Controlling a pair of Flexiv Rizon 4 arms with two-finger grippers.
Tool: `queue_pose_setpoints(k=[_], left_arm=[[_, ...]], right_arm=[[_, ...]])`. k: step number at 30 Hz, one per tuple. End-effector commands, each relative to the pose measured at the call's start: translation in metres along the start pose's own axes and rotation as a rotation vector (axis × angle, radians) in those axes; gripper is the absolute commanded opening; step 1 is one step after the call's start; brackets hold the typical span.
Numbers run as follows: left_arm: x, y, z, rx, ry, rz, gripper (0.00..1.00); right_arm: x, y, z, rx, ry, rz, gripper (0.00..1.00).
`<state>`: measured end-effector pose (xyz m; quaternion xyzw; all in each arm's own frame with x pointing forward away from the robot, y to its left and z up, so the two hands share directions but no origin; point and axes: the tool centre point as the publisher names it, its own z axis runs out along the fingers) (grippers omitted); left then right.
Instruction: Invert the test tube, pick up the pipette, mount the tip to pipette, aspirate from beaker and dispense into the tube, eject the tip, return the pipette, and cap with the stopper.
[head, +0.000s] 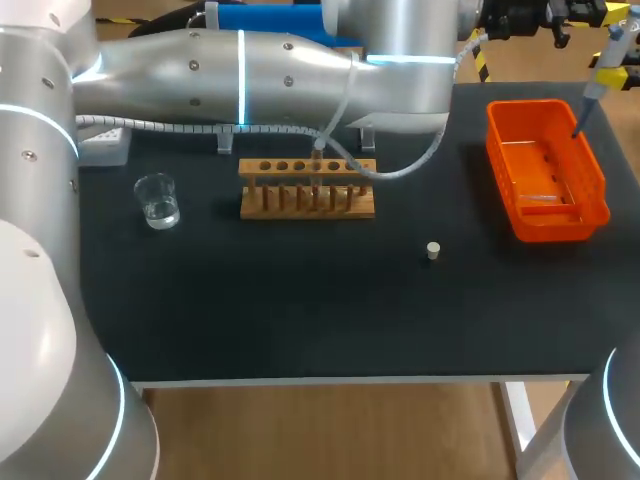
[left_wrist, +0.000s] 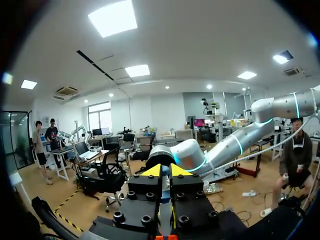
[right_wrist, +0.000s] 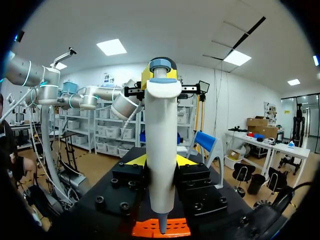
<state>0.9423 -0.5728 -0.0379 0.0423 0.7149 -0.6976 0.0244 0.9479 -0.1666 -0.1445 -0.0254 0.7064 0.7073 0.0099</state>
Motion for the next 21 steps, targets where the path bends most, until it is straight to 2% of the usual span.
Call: queue_pose_setpoints(k=[1, 6, 10, 17, 19, 21], left_arm=[[0.005, -0.007, -0.020, -0.010, -0.041, 0.002, 1.00], [0.004, -0.008, -0.051, -0.035, -0.088, 0.005, 1.00], [0.005, -0.008, -0.089, -0.067, -0.131, -0.007, 1.00], [0.010, 0.007, -0.159, -0.039, -0.162, -0.043, 1.00], [0.013, 0.012, -0.180, -0.004, -0.159, -0.051, 1.00], [0.017, 0.016, -0.197, -0.019, -0.158, -0.051, 1.00]], right_arm=[[0.001, 0.001, 0.000, 0.004, -0.001, 0.000, 0.00], [0.001, 0.001, 0.000, 0.004, -0.001, 0.000, 0.00], [0.001, 0.001, 0.000, 0.004, -0.001, 0.000, 0.00], [0.001, 0.001, 0.000, 0.004, -0.001, 0.000, 0.00], [0.001, 0.001, 0.000, 0.004, -0.001, 0.000, 0.00], [0.001, 0.001, 0.000, 0.004, -0.001, 0.000, 0.00]])
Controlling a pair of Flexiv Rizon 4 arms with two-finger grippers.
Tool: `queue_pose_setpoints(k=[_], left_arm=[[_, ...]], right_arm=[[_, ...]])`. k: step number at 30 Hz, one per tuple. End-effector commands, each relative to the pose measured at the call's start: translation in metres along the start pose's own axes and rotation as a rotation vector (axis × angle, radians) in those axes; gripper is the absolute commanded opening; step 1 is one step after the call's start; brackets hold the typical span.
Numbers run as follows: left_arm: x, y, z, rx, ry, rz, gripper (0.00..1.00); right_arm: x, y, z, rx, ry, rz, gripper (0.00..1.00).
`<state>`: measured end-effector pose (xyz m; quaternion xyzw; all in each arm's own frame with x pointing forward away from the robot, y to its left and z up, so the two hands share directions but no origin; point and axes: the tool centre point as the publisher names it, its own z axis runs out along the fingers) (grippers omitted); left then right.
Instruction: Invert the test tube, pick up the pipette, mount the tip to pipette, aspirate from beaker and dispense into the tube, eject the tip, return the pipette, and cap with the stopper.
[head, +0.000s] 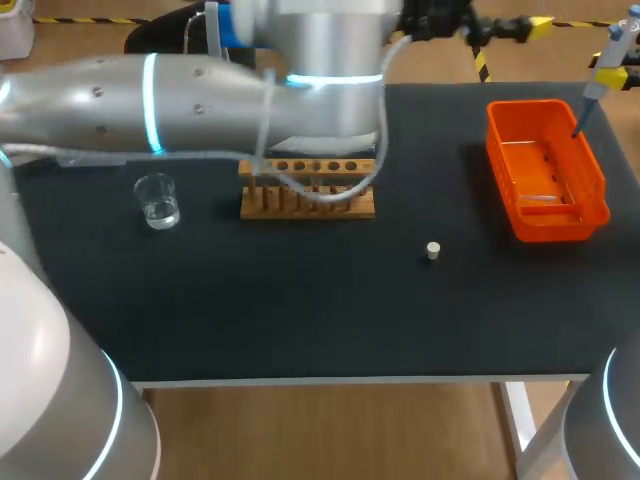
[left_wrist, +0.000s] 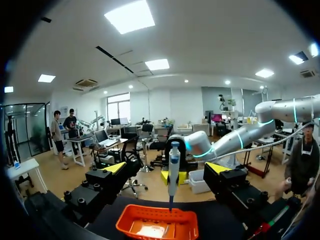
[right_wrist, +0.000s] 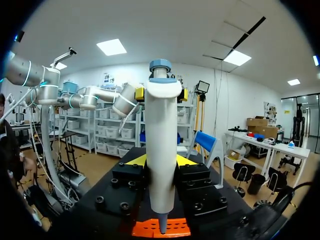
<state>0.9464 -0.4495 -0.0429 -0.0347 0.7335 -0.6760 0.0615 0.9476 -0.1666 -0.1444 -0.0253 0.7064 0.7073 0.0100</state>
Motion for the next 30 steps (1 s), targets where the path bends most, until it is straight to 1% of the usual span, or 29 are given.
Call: queue_pose_setpoints(k=[1, 2, 3, 6, 12, 20, 25, 30], left_arm=[[0.006, 0.016, -0.084, 0.049, 0.000, 0.004, 1.00], [0.007, 0.019, -0.093, 0.055, -0.009, 0.006, 1.00], [0.008, 0.021, -0.102, 0.069, 0.000, 0.008, 1.00], [0.012, 0.030, -0.124, 0.072, 0.007, 0.003, 1.00], [0.021, 0.049, -0.162, 0.080, 0.000, 0.006, 1.00], [0.034, 0.074, -0.194, 0.088, 0.006, -0.003, 1.00], [0.042, 0.090, -0.214, 0.087, -0.022, -0.031, 1.00], [0.046, 0.099, -0.232, 0.079, -0.038, -0.050, 1.00]], right_arm=[[0.001, 0.001, 0.000, 0.004, 0.000, 0.000, 0.00], [0.001, 0.001, 0.000, 0.004, 0.000, 0.000, 0.00], [0.001, 0.001, 0.000, 0.004, 0.000, 0.000, 0.00], [0.001, 0.001, 0.000, 0.004, 0.000, 0.000, 0.00], [0.001, 0.001, 0.000, 0.004, 0.000, 0.000, 0.00], [0.001, 0.001, 0.000, 0.004, 0.000, 0.000, 0.00], [0.001, 0.001, 0.000, 0.004, 0.000, 0.000, 0.00], [0.001, 0.001, 0.000, 0.004, 0.000, 0.000, 0.00]])
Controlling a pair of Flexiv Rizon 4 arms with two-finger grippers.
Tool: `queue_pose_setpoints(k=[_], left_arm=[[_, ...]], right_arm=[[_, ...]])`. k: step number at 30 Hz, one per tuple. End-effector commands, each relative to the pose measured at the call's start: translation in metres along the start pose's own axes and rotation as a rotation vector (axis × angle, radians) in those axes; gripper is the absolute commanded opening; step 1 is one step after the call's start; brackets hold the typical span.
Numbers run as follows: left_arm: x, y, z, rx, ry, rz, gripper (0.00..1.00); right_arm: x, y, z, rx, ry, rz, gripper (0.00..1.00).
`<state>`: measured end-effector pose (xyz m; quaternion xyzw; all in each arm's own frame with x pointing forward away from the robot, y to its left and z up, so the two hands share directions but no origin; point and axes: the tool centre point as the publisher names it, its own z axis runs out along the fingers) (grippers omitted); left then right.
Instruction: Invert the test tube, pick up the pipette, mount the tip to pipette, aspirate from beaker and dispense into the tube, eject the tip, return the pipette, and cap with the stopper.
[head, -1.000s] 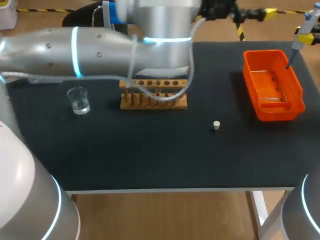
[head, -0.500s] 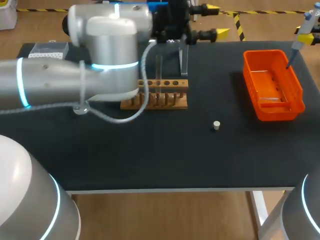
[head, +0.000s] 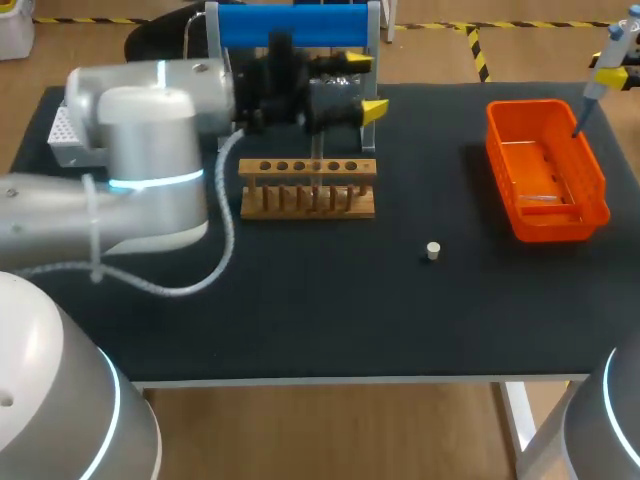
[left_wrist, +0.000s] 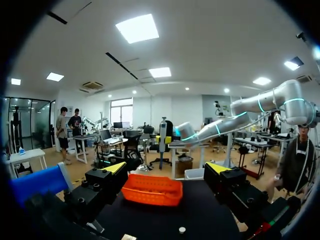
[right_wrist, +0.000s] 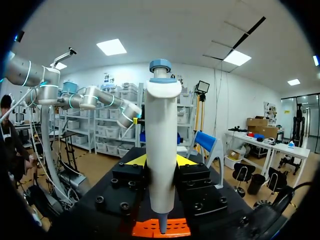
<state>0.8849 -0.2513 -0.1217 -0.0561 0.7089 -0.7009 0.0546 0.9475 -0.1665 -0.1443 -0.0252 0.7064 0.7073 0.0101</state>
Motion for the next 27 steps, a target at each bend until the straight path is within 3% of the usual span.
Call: queue_pose_setpoints(k=[1, 27], left_arm=[[0.0082, 0.0043, -0.0369, 0.013, -0.018, -0.002, 1.00], [0.0143, 0.0029, -0.0428, -0.015, 0.003, 0.008, 1.00]], right_arm=[[0.0004, 0.0013, -0.0002, 0.004, 0.000, 0.000, 0.00], [0.0004, 0.0013, -0.0002, 0.004, 0.000, 0.000, 0.00]])
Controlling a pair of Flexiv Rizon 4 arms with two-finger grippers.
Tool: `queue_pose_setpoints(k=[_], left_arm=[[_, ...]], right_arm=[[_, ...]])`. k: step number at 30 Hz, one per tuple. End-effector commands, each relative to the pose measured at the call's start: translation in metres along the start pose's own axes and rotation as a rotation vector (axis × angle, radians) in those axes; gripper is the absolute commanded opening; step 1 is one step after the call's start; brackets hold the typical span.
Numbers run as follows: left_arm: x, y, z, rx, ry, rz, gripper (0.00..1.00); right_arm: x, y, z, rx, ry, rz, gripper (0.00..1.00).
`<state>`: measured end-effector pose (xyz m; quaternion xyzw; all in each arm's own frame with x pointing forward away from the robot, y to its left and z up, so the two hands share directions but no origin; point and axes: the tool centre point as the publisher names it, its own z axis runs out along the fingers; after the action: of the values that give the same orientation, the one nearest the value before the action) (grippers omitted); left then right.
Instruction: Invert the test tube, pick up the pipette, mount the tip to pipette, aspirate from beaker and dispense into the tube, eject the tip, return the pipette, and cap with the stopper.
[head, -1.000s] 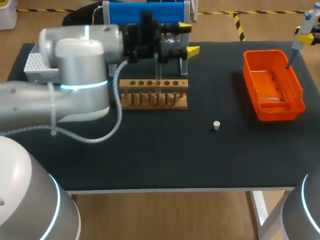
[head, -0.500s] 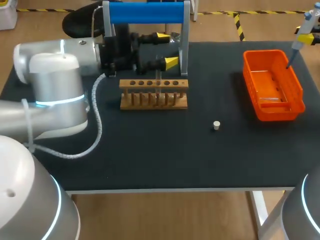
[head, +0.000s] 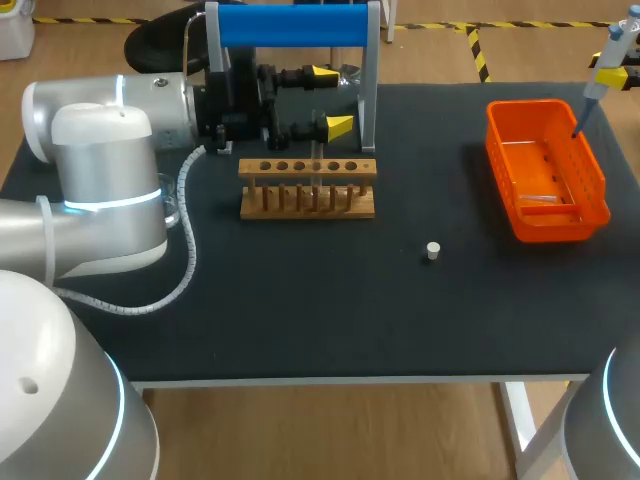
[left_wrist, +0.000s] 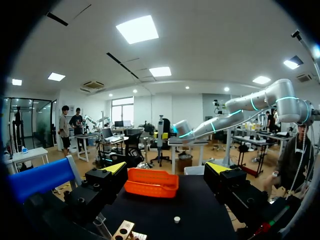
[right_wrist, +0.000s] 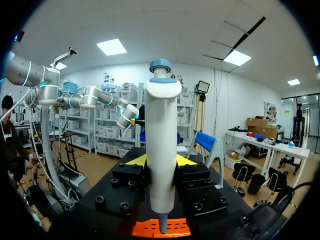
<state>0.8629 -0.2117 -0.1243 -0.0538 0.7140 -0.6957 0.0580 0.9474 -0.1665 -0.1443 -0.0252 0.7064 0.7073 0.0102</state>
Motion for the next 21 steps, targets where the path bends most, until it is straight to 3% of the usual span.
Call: queue_pose_setpoints(k=[1, 12, 21], left_arm=[[-0.001, 0.000, 0.000, -0.001, 0.004, -0.001, 1.00], [-0.001, 0.000, 0.000, -0.001, 0.004, -0.001, 1.00], [-0.001, 0.000, 0.000, -0.001, 0.004, -0.001, 1.00]], right_arm=[[0.000, 0.001, 0.000, 0.004, 0.000, 0.000, 0.00], [0.039, 0.024, 0.028, 0.001, -0.025, -0.023, 0.00], [0.067, 0.023, 0.066, -0.005, -0.046, -0.012, 0.00]])
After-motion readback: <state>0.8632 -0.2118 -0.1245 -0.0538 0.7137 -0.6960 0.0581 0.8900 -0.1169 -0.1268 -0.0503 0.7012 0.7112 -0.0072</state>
